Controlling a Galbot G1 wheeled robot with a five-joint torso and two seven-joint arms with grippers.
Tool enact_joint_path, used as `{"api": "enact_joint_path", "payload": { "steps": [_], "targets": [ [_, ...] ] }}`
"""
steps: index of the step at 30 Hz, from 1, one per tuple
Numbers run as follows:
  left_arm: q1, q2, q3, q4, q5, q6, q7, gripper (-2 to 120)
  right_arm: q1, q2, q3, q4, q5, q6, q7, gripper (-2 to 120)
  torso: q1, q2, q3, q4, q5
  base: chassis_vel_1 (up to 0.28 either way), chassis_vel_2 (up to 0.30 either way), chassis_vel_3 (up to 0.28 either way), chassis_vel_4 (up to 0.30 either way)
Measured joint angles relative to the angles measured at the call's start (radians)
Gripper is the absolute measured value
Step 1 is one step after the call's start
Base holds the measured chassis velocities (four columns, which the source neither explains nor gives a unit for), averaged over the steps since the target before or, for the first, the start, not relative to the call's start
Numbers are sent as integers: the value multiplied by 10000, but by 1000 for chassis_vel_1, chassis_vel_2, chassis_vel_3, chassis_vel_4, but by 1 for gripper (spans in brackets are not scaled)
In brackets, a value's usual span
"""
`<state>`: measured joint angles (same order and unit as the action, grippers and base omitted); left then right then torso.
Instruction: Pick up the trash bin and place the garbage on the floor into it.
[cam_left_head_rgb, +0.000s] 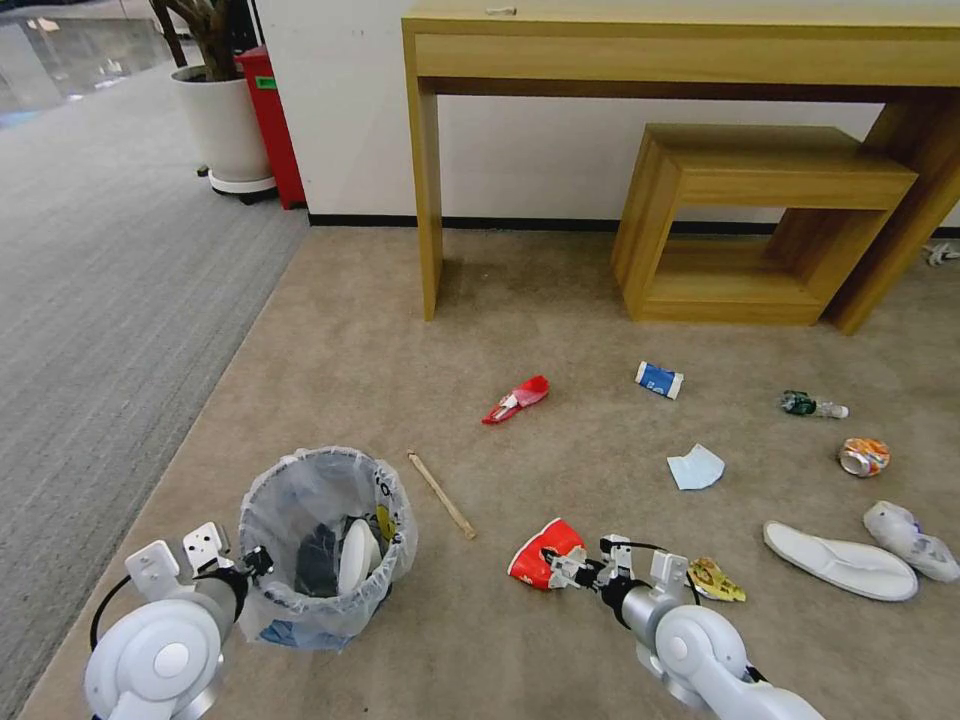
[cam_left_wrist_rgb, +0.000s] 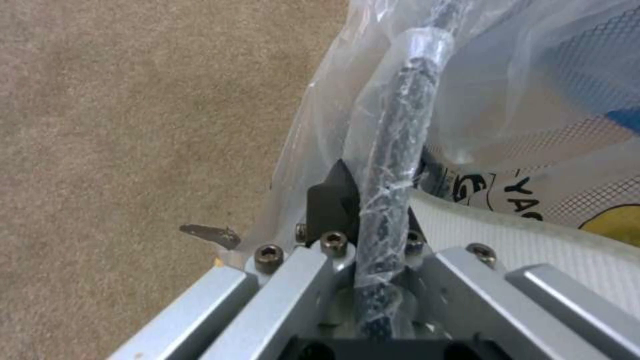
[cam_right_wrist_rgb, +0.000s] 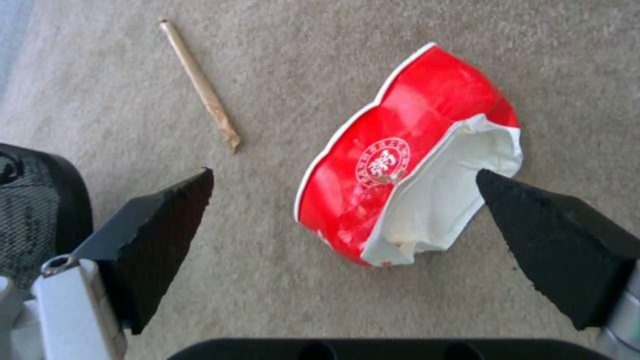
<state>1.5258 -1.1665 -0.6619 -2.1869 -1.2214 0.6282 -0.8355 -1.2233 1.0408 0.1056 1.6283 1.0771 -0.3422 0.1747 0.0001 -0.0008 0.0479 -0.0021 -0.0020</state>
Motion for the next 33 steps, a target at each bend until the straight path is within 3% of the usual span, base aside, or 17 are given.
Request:
{"api": "enact_joint_path", "payload": {
  "steps": [33],
  "targets": [
    [135, -1, -39, -344, -81, -6, -40, 0, 998, 1036, -519, -2003, -641, 365, -344, 100, 0, 0, 0, 0, -1, 0, 0, 0, 0]
  ]
}}
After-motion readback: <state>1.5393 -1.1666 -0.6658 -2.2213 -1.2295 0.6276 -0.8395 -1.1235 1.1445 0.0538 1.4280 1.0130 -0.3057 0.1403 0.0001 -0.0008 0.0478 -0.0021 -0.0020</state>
